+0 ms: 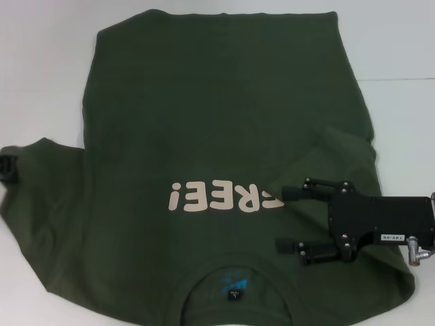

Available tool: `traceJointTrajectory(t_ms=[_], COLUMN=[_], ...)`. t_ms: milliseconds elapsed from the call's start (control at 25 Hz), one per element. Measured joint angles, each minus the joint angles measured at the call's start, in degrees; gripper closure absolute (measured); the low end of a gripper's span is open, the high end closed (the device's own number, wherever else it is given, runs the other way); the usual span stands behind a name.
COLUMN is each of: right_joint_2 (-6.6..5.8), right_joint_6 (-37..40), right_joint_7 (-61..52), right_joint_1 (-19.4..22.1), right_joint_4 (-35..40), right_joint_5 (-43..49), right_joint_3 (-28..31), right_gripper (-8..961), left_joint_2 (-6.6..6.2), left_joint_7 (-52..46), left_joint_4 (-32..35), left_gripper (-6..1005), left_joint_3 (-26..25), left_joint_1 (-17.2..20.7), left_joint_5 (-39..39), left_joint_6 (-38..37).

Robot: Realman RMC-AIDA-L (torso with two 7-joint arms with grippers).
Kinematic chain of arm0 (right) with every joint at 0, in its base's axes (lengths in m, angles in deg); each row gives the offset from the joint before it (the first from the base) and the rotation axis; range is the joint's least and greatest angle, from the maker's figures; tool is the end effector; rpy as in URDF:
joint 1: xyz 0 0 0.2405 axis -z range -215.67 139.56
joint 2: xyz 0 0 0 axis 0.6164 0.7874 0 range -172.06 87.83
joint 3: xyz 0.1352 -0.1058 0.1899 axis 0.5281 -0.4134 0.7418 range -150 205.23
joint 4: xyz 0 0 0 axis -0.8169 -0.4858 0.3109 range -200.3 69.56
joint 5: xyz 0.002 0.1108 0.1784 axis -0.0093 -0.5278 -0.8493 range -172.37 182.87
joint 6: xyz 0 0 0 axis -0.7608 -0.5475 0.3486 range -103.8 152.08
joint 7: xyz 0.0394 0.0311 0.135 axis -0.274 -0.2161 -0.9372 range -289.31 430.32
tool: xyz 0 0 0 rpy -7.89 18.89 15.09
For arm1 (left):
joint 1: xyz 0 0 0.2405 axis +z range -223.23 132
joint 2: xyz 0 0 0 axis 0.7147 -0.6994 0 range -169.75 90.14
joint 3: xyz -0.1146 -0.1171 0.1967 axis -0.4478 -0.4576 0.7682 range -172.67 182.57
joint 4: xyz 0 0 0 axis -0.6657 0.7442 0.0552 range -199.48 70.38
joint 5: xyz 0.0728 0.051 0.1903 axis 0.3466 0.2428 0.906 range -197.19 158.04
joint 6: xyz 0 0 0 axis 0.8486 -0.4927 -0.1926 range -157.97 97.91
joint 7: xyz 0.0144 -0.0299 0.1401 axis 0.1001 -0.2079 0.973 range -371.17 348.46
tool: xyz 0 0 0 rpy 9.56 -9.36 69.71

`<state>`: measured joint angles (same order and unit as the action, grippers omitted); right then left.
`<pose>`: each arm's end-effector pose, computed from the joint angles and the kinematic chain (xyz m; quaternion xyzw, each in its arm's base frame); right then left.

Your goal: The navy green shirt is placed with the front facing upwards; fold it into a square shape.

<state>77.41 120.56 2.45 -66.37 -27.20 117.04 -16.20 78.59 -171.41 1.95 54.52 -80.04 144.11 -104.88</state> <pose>0.2514 0.3058 -0.0080 -0.9560 0.1056 0.2604 0.0838 -0.2897 0.3896 0.0867 -0.7131 -0.5882 0.0649 0.3758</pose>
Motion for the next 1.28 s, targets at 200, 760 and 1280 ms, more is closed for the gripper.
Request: traceJointTrajectory(t_ms=[200,760,1280], right_joint_2=[0.0,0.0,0.0], right_joint_6=[-0.05,-0.05,0.26], right_joint_7=[-0.28,-0.76,-0.76], right_joint_1=[-0.06,0.43,0.46], right_joint_4=[-0.08,0.03,0.26], right_joint_5=[0.0,0.0,0.17], right_joint_3=[0.05,0.67,0.71], right_gripper=[11,11,12], left_joint_2=[4.91,5.73,5.35], left_joint_7=[0.14,-2.4,-1.9], left_joint_4=[7.37,-1.59,-8.75], left_gripper=[967,941,805], left_joint_3=[1.23,12.02,6.54], left_joint_1=[-0.51,-3.8,-5.67], left_joint_5=[-0.56,-12.87,-13.39], left_joint_6=[-3.04,3.38,5.56])
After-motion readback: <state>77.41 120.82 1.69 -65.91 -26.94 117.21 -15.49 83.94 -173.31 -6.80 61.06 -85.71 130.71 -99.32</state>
